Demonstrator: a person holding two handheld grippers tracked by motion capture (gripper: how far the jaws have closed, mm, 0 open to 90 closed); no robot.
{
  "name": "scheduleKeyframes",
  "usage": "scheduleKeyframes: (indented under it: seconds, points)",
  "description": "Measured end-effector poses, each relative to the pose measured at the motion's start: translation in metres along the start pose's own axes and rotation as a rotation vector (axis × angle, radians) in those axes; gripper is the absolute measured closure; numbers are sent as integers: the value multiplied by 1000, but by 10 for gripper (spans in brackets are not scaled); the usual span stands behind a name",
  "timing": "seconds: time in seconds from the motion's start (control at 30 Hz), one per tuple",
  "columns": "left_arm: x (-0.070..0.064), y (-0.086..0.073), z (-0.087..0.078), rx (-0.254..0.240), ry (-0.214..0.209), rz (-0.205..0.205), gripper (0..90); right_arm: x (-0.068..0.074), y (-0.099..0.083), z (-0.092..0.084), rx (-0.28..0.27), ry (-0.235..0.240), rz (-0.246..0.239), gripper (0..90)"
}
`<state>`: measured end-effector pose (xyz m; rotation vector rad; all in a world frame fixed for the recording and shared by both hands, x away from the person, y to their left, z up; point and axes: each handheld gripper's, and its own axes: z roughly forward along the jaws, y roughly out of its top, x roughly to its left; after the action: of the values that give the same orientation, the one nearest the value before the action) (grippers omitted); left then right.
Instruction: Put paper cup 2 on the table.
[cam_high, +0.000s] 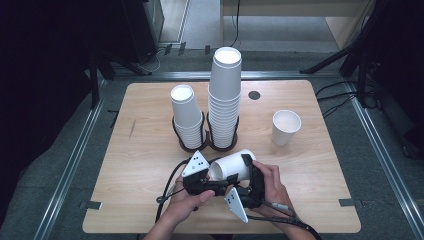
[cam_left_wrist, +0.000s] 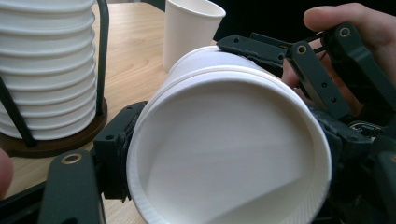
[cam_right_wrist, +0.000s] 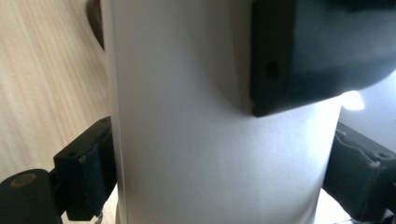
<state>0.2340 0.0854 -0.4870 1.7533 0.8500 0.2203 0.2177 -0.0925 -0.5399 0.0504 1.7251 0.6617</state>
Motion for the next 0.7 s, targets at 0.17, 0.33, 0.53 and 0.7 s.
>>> scheduleKeyframes:
  seconds: [0.17, 0.33, 0.53, 0.7]
  points:
    - [5, 1, -2, -11, 17, -19, 236, 0, 2, -2, -22, -3, 15, 22]
    - [7, 2, -6, -31, 20, -26, 236, -3, 4, -7, -49, 8, 66, 0]
    - [10, 3, -9, -44, 27, -24, 236, -9, 5, -16, -64, 37, 156, 0]
    - [12, 4, -13, -63, 30, -27, 236, -11, 2, -23, -64, 65, 222, 0]
